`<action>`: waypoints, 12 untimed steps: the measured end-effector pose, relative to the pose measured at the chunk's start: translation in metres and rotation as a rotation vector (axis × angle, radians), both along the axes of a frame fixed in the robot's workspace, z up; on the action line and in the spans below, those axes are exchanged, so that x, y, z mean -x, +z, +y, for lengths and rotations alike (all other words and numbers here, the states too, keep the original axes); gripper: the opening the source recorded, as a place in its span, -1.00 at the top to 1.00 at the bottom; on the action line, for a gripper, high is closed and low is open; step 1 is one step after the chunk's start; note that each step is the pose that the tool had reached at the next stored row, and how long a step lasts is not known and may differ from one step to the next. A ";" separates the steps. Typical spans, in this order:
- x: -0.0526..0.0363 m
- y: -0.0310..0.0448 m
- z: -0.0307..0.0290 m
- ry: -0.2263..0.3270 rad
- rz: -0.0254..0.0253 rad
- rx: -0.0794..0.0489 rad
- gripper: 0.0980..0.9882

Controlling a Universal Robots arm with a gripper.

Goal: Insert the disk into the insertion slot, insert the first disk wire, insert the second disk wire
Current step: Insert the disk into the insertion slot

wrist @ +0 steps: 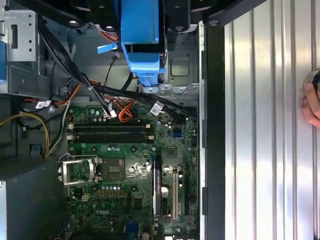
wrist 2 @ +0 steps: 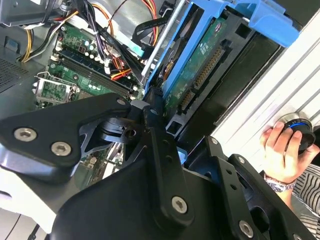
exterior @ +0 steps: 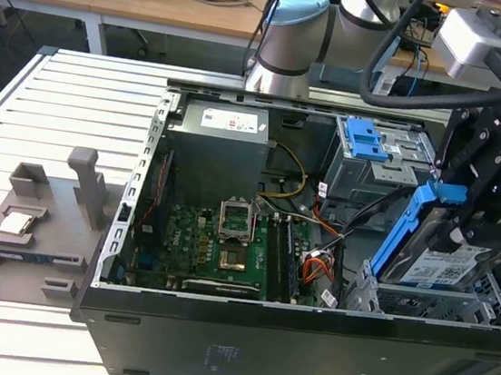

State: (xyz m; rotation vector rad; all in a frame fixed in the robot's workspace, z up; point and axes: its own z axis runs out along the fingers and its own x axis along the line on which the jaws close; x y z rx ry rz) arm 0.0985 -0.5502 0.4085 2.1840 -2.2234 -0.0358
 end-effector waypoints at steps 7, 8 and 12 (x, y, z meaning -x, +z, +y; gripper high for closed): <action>0.0000 -0.0057 0.0000 0.000 0.0001 0.000 0.40; 0.0000 -0.0056 0.0000 0.000 0.0001 0.000 0.37; 0.0000 -0.0059 0.0000 0.000 0.0001 0.000 0.23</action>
